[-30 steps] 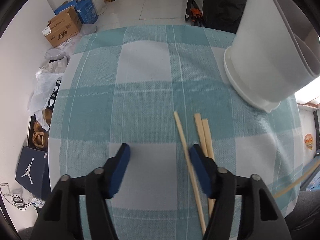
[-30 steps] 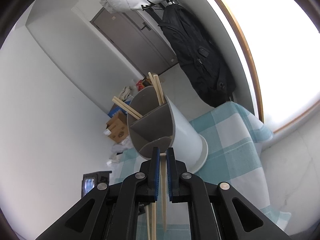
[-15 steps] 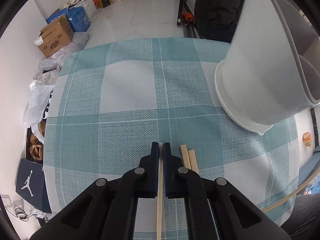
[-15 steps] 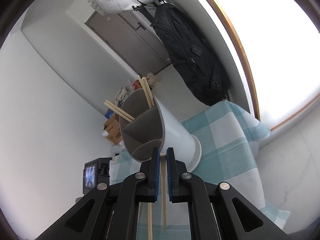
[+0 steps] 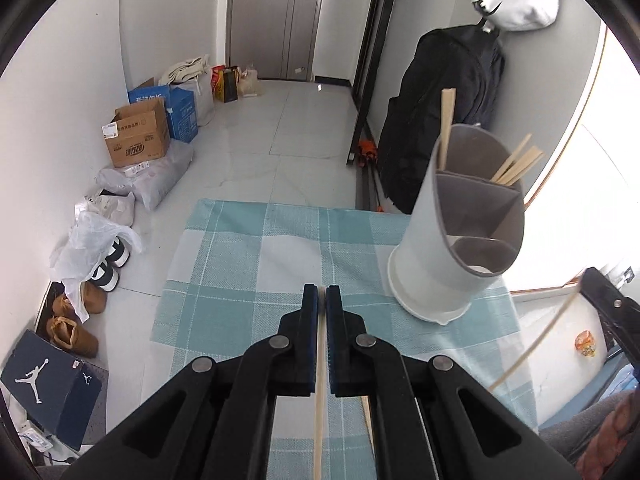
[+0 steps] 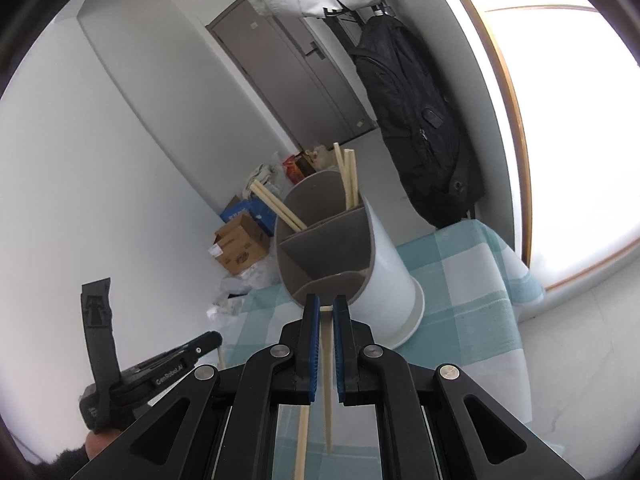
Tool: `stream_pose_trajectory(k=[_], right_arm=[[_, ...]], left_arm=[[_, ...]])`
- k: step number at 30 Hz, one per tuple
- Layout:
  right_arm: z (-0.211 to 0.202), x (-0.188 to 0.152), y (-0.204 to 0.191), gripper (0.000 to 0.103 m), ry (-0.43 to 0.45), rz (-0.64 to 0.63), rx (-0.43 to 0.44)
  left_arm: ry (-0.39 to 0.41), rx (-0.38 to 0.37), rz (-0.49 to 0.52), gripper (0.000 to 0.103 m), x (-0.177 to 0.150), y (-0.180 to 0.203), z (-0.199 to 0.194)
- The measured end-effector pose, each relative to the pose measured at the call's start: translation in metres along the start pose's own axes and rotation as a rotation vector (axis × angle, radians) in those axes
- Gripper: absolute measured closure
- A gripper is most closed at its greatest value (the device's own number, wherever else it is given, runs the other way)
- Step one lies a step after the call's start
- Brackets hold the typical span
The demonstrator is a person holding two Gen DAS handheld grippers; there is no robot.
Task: Organize utensils
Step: 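Lower both held chopsticks upright into the white holder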
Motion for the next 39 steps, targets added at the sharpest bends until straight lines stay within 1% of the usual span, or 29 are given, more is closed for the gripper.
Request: stream_pose_trajectory(k=[2, 7, 12, 16, 18, 22, 29, 31, 33, 39], right_arm=[[-0.003, -0.001, -0.009, 0.097, 0.002, -0.029, 0.008], [-0.013, -0.002, -0.027, 0.097, 0.023, -0.111, -0.004], [-0.018, 0.001, -0.038, 0.097, 0.029, -0.14, -0.008], [-0.024, 0.009, -0.047, 0.097, 0.045, -0.158, -0.004], [-0.027, 0.015, -0.052, 0.097, 0.051, -0.169, 0.002], [-0.033, 0.03, -0.06, 0.097, 0.074, -0.199, 0.006], [-0.038, 0.06, -0.063, 0.097, 0.104, -0.196, 0.009], [-0.04, 0.071, -0.064, 0.097, 0.109, -0.194, 0.01], [-0.042, 0.082, -0.068, 0.097, 0.118, -0.201, 0.014], [-0.045, 0.12, -0.076, 0.097, 0.129, -0.206, 0.032]], left_arm=[[0.013, -0.014, 0.0, 0.103, 0.004, 0.0, 0.0], [0.063, -0.034, 0.014, 0.103, 0.006, -0.001, -0.014], [0.071, -0.062, 0.026, 0.103, 0.012, 0.002, -0.022], [0.071, -0.089, 0.032, 0.103, 0.02, 0.01, -0.032], [0.066, -0.099, 0.026, 0.103, 0.024, 0.012, -0.037], [0.082, -0.126, 0.055, 0.103, 0.033, 0.022, -0.046], [0.091, -0.157, 0.079, 0.103, 0.053, 0.035, -0.058], [0.079, -0.147, 0.088, 0.103, 0.063, 0.038, -0.064], [0.066, -0.164, 0.085, 0.103, 0.073, 0.04, -0.071], [0.077, -0.18, 0.097, 0.103, 0.109, 0.049, -0.095]])
Point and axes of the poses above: each gripper's, at about its wrist camera, not at the fingertips, and z roughly the way its jaws point, y to its right, x to its top, the point moved 3 cm from there along z, roughly the way its jaws point
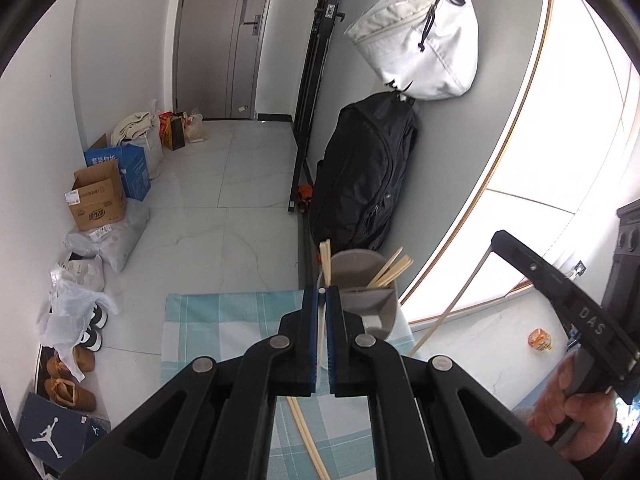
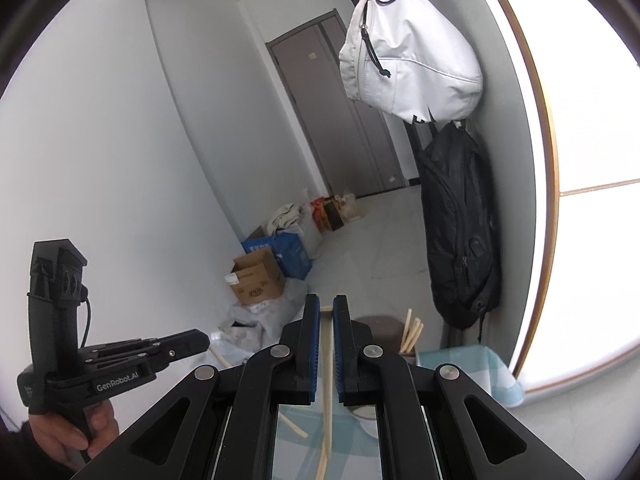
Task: Organize utensils
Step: 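Lower both held chopsticks upright into the white holder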
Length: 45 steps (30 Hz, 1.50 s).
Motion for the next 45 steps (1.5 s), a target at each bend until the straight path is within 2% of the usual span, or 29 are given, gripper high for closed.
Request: stream_pose_trajectory(k=[5, 11, 19, 26, 32, 36, 42, 45], right_arm=[[0.008, 0.033, 0.0, 0.097, 0.025, -0.019, -0.009], [0.026, 0.064, 0.003, 0.097, 0.05, -0.054, -0.026], [0.05, 0.078, 0.03, 0.097, 0.093, -0.021, -0.069], [0.084, 0.063, 0.051, 0.097, 0.068, -0.028, -0.127], [0.104, 0.045, 0.06, 0.097, 0.019, -0.017, -0.113], [0.113, 0.031, 0.056, 0.097, -0.015, -0.048, -0.1], [0.121, 0.001, 0.063, 0.097, -0.093, 0.001, -0.077], [0.12, -0.012, 0.068, 0.095, -0.12, 0.022, -0.065]], left_arm=[[0.039, -0.008, 0.016, 0.103, 0.034, 0.012, -0.007], [0.063, -0.017, 0.039, 0.103, 0.059, 0.021, 0.001], [0.052, -0.045, 0.042, 0.103, 0.077, 0.027, 0.029], [0.014, -0.035, 0.056, 0.103, 0.072, 0.028, 0.063], [-0.03, -0.047, 0.052, 0.103, 0.065, 0.022, 0.085], [-0.071, -0.079, 0.043, 0.103, 0.055, 0.019, 0.098], [-0.184, -0.171, 0.019, 0.103, 0.041, 0.018, 0.114], [-0.202, -0.169, 0.035, 0.103, 0.036, 0.018, 0.114]])
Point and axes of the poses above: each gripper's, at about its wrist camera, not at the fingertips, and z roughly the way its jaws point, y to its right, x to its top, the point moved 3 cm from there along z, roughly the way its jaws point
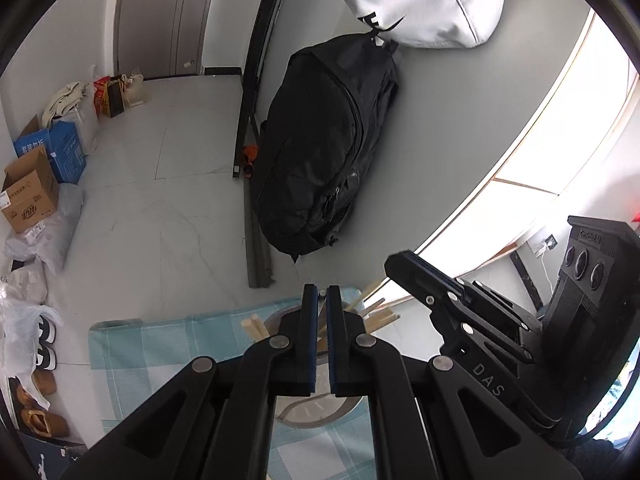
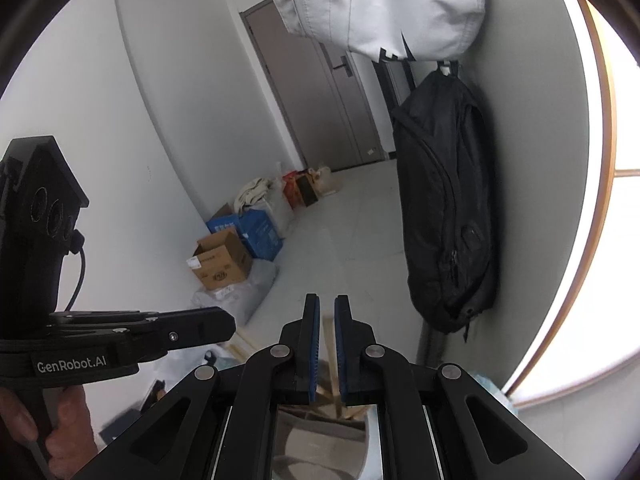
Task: Organize utensils
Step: 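Lower both held chopsticks upright into the white holder, then open both tools to release the chopsticks into the holder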
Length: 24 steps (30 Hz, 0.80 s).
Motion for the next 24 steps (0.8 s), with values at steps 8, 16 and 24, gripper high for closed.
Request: stream_pose_trajectory(k=[8, 16, 24], right_arm=[[-0.026, -0.01, 0.008, 0.082, 0.006, 0.069, 0.045], [-0.057, -0.014, 0.004, 0.061, 0.041, 0.091, 0.045], [-0.083, -0.016, -0.021, 0.053, 0.063, 0.052, 0.063]], left_arm=[[-0.022, 0.002, -0.067, 0.086, -0.013, -0.013, -0.009], [0.122, 0.077, -0.117, 0.06, -0.024, -0.021, -0.049], [0.184, 0.12, -0.118, 0.045, -0.041, -0.017, -0.076]])
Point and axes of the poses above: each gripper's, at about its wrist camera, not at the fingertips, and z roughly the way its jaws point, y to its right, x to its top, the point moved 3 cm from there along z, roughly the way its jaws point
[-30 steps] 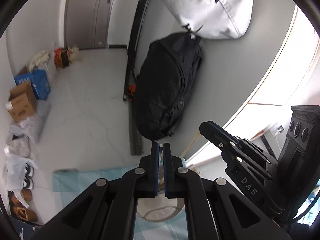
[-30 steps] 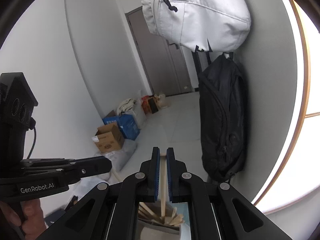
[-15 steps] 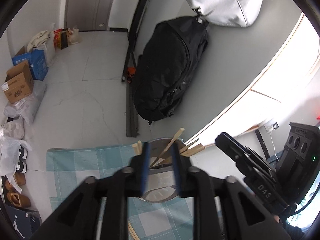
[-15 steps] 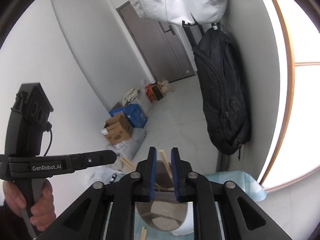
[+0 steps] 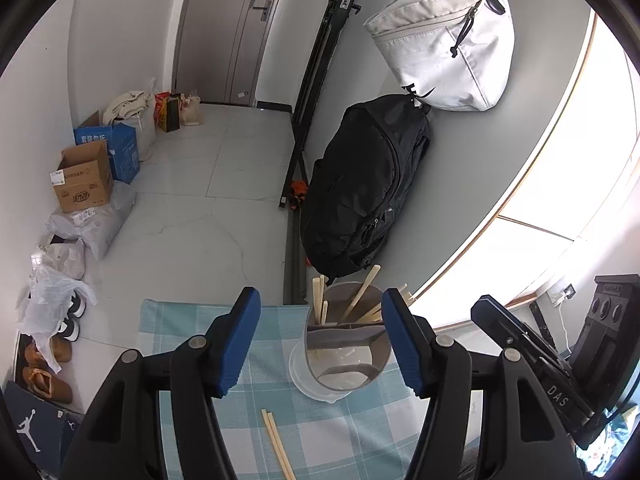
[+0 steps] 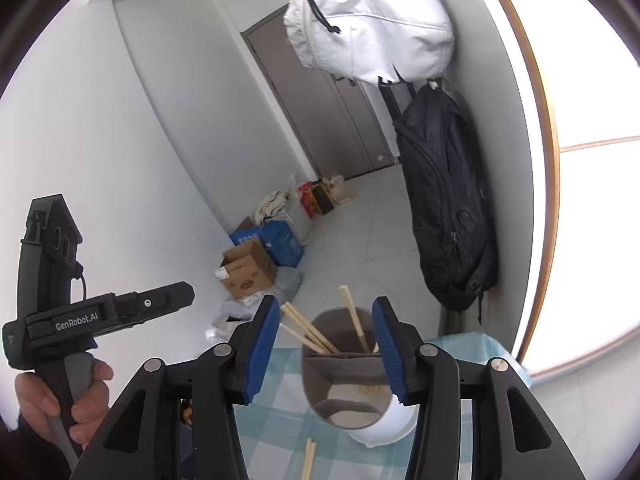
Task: Organize utensils
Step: 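Open both tools to release the chopsticks into the holder, then lower both tools to the last chopsticks and close the right tool on one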
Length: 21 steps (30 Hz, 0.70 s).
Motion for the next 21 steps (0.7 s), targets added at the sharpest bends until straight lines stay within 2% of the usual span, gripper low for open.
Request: stream_pose_trajectory(k=[7, 16, 19, 21], right_arm=[[-0.021, -0.001, -0.031, 0.04, 0.031, -0.054, 0.032], [-0.032, -0.016, -0.059, 0.031, 0.042, -0.105, 0.058], [-0.028, -0.025, -0.064, 0.028, 0.028, -0.119, 0.061], [-0.023, -0.034, -0.067, 0.026, 0.004, -0.128, 0.065]], left_arm=[[0.058, 0.013, -0.006, 0.044, -0.008, -0.007, -0.021], [0.104, 0.038, -0.033, 0.043, -0.025, -0.022, -0.034], [0.109, 0.036, -0.04, 0.03, -0.034, -0.029, -0.034], [0.116, 0.042, -0.053, 0.029, -0.042, -0.035, -0.032]])
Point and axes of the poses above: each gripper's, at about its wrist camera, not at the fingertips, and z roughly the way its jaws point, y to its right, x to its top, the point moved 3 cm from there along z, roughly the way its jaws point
